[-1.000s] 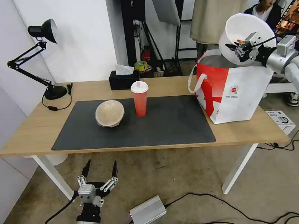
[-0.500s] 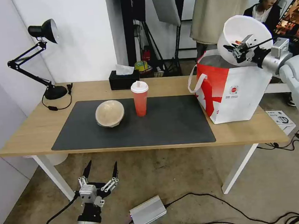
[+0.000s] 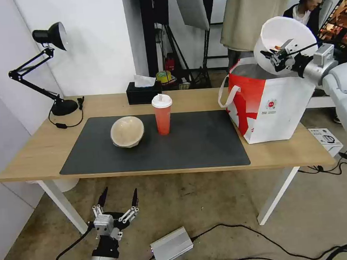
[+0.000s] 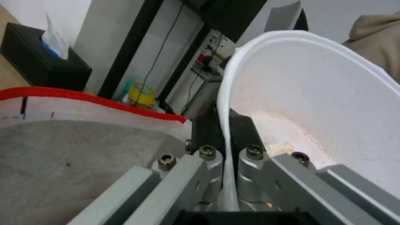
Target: Pick up the trash from the table and place it into the takeout bag.
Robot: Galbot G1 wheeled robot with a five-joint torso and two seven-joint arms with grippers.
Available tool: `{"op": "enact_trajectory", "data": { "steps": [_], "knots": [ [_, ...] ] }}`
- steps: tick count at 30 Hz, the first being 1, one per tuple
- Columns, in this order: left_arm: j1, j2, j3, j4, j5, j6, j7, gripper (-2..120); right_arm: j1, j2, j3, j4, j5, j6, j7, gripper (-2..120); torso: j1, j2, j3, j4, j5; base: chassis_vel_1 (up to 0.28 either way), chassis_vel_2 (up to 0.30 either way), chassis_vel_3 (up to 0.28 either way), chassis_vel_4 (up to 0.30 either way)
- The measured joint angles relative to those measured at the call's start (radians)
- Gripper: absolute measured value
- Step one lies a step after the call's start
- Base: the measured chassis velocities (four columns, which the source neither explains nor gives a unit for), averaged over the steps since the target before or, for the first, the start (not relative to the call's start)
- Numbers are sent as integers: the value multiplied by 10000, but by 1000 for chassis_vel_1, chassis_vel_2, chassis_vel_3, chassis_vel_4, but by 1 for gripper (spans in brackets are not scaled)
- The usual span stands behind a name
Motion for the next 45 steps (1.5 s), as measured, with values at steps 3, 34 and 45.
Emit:
{"op": "enact_trajectory", "data": {
  "steps": [3, 34, 45],
  "knots": [
    [-35, 10, -1, 46, -16, -4, 1, 100, 51, 140, -16, -167, -113, 71, -1, 0, 0, 0, 0, 1, 2, 0, 0, 0, 0],
    [-193, 89, 16, 303, -112, -20, 28, 100, 189, 651, 16, -834, -620, 285, 36, 0, 0, 0, 0, 0, 1, 0, 0, 0, 0],
    [-145, 58, 3, 297, -109, -63, 46, 100, 82, 627, 15, -706, -664, 280, 235, 18, 0, 0, 1, 0, 1, 0, 0, 0, 0]
  ]
}}
